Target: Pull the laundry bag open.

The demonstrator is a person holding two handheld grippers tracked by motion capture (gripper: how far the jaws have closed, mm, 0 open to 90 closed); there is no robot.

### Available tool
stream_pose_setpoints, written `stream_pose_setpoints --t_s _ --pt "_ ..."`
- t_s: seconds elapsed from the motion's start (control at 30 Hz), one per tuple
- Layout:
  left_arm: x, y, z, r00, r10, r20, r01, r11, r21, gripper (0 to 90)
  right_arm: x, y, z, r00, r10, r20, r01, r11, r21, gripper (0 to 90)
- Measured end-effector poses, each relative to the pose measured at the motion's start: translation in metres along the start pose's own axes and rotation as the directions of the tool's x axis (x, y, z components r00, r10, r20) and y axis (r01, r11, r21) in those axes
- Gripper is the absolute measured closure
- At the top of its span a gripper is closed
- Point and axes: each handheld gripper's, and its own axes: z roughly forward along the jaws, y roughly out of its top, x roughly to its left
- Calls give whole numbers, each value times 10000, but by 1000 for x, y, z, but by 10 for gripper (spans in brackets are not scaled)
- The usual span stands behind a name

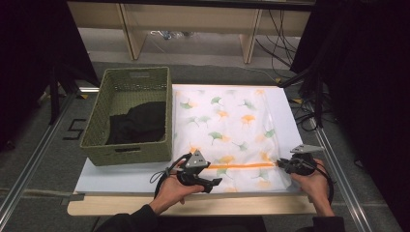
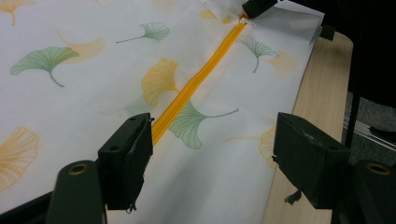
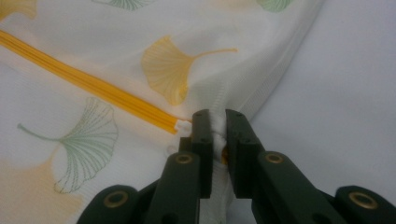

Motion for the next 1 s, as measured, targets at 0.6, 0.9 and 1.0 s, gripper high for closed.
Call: stream_pose_setpoints --t_s 0.6,0.9,1.0 --pt "-26 32 73 9950 -147 993 169 9996 -206 439 40 32 -28 9678 -2438 626 2493 9626 -1064 848" --pt "-26 39 95 9938 -52 1110 103 9989 -457 525 54 37 -26 9685 -2489 90 2478 9597 -1327 849" --pt "-24 41 105 9972 112 739 -72 9985 -546 538 54 38 -28 9646 -2636 -8 2608 9548 -1429 849"
